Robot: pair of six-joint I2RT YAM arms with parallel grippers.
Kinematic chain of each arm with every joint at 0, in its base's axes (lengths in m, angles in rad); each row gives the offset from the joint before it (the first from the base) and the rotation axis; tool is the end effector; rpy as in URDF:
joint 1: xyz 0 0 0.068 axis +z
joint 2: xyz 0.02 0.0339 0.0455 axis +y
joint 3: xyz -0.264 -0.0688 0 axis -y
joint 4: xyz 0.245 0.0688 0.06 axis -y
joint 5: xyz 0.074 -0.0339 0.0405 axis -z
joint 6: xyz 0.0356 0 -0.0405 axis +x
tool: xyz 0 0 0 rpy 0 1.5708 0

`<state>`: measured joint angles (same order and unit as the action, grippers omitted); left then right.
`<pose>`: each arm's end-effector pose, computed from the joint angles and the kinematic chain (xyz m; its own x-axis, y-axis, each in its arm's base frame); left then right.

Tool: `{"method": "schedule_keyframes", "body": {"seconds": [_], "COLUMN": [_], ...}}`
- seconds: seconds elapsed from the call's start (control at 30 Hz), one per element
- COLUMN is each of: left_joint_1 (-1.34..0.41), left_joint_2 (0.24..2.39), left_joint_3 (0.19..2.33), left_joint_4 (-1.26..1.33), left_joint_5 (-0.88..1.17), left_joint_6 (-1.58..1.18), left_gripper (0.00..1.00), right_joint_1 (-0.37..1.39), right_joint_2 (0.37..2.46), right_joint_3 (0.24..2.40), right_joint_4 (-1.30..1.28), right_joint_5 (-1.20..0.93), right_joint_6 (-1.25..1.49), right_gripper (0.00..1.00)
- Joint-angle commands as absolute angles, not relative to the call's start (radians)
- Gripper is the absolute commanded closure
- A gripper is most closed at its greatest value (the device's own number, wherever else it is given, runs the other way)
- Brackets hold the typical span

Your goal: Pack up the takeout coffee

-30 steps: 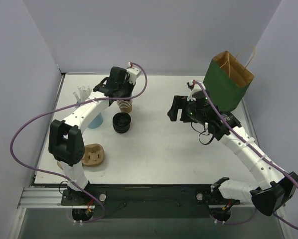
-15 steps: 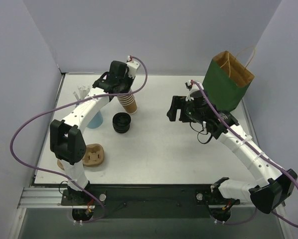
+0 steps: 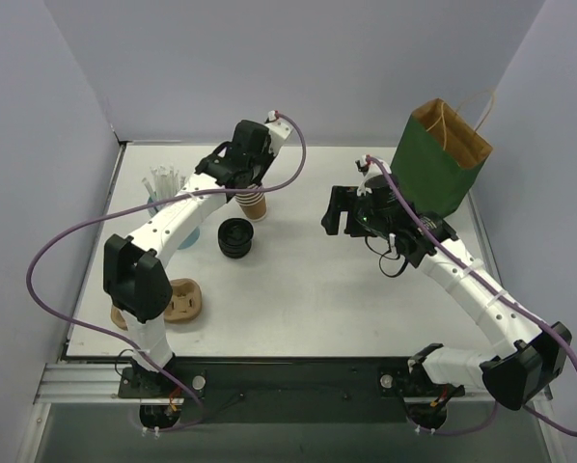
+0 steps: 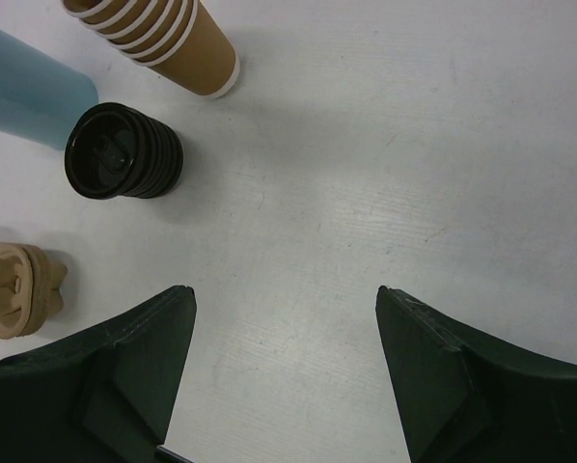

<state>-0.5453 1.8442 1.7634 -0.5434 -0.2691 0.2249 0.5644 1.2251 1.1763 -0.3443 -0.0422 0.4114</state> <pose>0.3710 -0.2140 0.3444 -0.4167 0.5043 -0.7563 0.4191 0.8449 0.3324 0.2353 0.1507 0.3679 -0.5235 0.1414 -0.8402 -0.3906 0.8366 0.3842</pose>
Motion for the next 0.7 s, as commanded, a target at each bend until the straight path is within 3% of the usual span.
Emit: {"method": "schedule_keyframes", "body": {"seconds": [0.0, 0.37, 0.47, 0.67], "left_joint_1": [-0.581, -0.641, -0.684, -0.854], "left_joint_2": [1.806, 1.721, 1.642, 1.442], "left_joint_3": [1.873, 2.019, 1.956, 1.591], "left_joint_4": [-0.541, -0.672, -0.710, -0.631], "left_joint_5": [-0.325, -0.345, -0.336, -0.379], "left_joint_6": [0.245, 0.219, 0.183, 0.076], "left_gripper": [1.00, 1.00, 1.00, 1.00], "right_joint_1": [0.569, 0.560, 0.557, 0.558], "right_joint_2": [1.203, 1.082, 1.005, 0.807], "right_joint_3": [1.167, 1.163, 1.149, 1.083], "right_joint_4": [-0.311, -0.331, -0.359, -0.374], "right_joint_5": [-0.025, -0.034, 0.032, 0.156], "right_joint_6": [0.413, 0.437, 0.442, 0.411], "right_gripper": [0.23, 0.23, 0.23, 0.23]}}
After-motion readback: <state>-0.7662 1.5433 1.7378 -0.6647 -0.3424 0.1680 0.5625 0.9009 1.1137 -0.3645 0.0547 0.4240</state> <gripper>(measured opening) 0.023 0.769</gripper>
